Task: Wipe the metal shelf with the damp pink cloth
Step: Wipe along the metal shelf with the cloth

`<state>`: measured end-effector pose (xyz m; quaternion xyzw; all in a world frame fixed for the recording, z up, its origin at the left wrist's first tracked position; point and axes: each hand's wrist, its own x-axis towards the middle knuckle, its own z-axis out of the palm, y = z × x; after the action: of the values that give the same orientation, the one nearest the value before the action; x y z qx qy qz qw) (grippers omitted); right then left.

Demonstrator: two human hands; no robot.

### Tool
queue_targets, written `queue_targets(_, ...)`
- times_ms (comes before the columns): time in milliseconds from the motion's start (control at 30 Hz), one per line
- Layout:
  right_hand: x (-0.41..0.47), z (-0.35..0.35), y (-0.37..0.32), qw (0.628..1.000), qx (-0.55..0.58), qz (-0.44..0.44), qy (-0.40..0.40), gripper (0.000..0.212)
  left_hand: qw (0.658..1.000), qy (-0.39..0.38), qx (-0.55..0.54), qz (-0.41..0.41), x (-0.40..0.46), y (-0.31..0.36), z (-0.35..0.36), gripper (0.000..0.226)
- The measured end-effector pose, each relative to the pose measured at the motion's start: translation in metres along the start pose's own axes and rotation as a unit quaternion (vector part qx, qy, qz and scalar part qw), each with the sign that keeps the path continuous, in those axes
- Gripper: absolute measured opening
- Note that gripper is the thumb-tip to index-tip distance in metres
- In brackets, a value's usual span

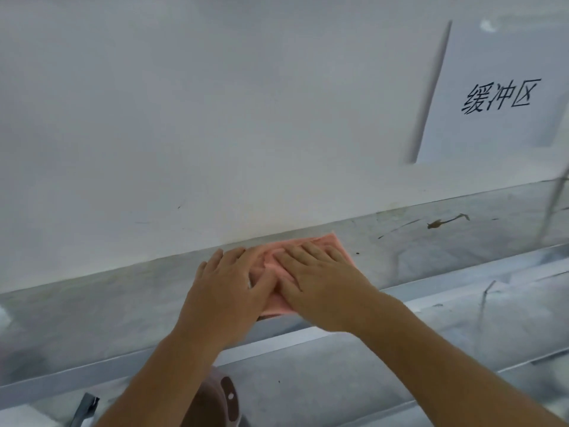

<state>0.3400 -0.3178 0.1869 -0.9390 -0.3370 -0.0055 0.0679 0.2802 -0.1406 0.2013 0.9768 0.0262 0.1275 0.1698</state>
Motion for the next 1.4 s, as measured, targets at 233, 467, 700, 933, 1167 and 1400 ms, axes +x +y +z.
queue_targets(233, -0.006, -0.01, 0.023, 1.0, 0.001, 0.017, 0.013, 0.093, 1.0, -0.003, -0.005, 0.004, 0.007, 0.037, 0.007, 0.052)
queue_targets(467, -0.017, -0.013, 0.063, 1.0, 0.001, -0.001, -0.009, 0.092, 1.0, -0.02, 0.011, 0.012, 0.014, 0.06, 0.019, 0.055)
queue_targets(700, -0.037, -0.017, 0.084, 1.0, -0.006, 0.002, 0.003, 0.076, 1.0, -0.015, -0.007, 0.021, 0.023, 0.062, 0.025, 0.051)
queue_targets(933, -0.028, -0.031, 0.095, 0.999, -0.008, 0.037, -0.032, 0.063, 0.997, -0.048, 0.028, 0.057, 0.028, 0.069, 0.027, 0.062)
queue_targets(1167, -0.063, -0.026, 0.105, 0.999, -0.026, 0.037, -0.016, 0.076, 0.991, -0.042, 0.06, 0.115, 0.045, 0.063, 0.043, 0.086)
queue_targets(1400, -0.022, -0.038, 0.129, 0.996, -0.013, 0.082, -0.022, 0.069, 0.986, -0.055, 0.065, 0.146, 0.055, 0.075, 0.056, 0.091)
